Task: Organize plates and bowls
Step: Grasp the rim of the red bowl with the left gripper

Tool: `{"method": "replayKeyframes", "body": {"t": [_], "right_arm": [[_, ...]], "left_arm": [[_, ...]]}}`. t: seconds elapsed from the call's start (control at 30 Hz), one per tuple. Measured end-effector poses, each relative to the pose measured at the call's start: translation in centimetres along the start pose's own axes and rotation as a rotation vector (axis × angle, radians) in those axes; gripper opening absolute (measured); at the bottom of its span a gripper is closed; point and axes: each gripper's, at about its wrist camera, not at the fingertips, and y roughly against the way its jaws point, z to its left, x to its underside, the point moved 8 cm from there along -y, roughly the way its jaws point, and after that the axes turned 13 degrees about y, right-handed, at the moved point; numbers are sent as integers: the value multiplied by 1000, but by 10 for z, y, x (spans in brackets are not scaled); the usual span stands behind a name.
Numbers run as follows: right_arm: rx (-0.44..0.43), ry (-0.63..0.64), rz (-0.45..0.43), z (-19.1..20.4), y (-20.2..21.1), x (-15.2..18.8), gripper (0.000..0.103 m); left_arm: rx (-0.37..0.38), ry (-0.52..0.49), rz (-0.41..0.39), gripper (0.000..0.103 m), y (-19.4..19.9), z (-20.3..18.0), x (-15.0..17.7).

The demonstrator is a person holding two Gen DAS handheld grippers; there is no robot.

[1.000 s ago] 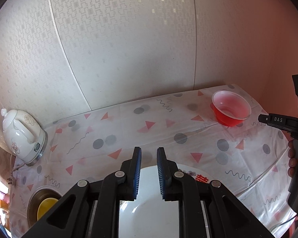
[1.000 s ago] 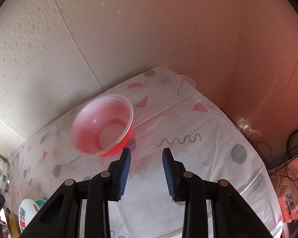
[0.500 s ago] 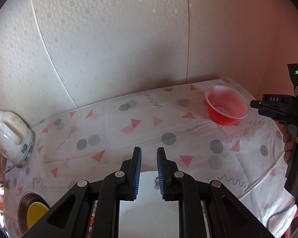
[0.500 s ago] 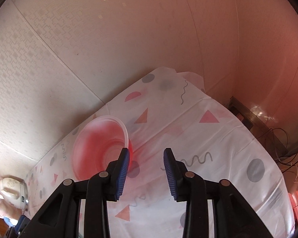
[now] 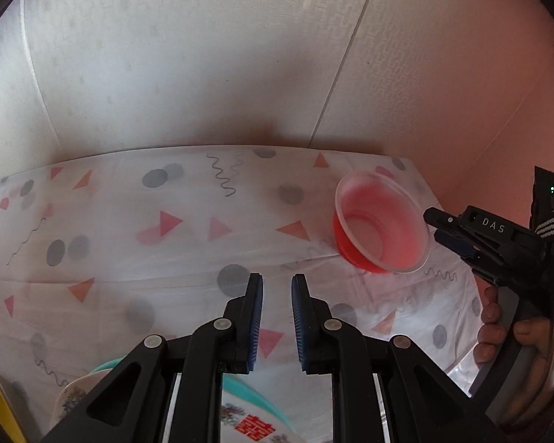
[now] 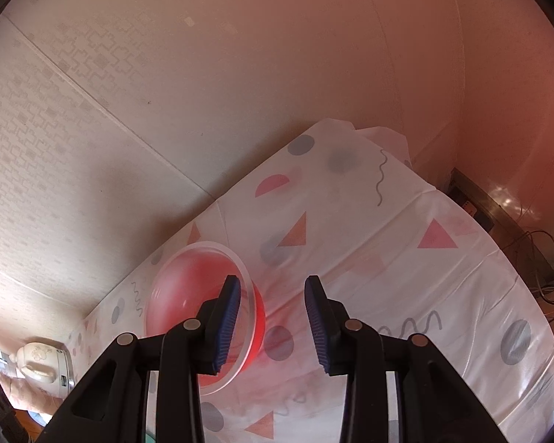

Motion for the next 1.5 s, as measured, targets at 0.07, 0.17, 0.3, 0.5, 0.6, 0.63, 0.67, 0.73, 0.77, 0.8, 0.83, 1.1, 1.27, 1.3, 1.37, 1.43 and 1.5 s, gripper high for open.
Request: {"method": "replayKeyframes", "body": {"t": [0.07,0.17,0.3,0.5,0.6,0.63,0.67,0.73,0.77,0.8,0.83,1.1,1.27,1.3,1.37,1.43,1.5], "right_arm": [[-19,15,19,6,-5,2,36],[-31,37,35,14,-11,6,36],[-33,75,84,25,-20,19,33],[-2,151,142,36,-32,37,17],[-32,166,171,43,-34,45,16],[-31,179,178,45,-34,47,16],[-30,190,186,46,-36,49,16],[-33,201,202,50,-38,52,16],[-40,207,210,52,-39,54,16],[-47,219,217,56,-40,56,17],[-51,232,224,61,-38,59,17],[-71,239,190,75,-24,59,31],[-58,209,146,70,-10,55,32],[-55,206,140,69,-8,54,31],[-44,221,129,70,-4,55,22],[-28,249,135,72,-3,59,14],[-23,258,137,76,-5,63,14]], "left_arm": [[32,24,7,18,-5,-6,-4],[61,43,-9,28,-10,-15,-10],[83,45,21,29,-23,-24,-11],[85,67,73,35,-42,-20,-2],[89,92,79,35,-42,-10,1],[93,107,76,35,-39,-7,2],[100,120,67,35,-35,-3,2],[103,135,37,35,-26,4,1],[97,141,23,36,-23,8,1],[89,150,14,36,-20,12,0],[85,163,7,37,-17,15,-2],[136,179,-47,48,2,14,-13],[99,133,20,45,-16,5,-4],[94,121,23,40,-18,3,-3],[88,100,33,29,-21,-1,-1],[84,68,42,15,-22,-4,3],[67,45,28,14,-19,-5,4]]}}
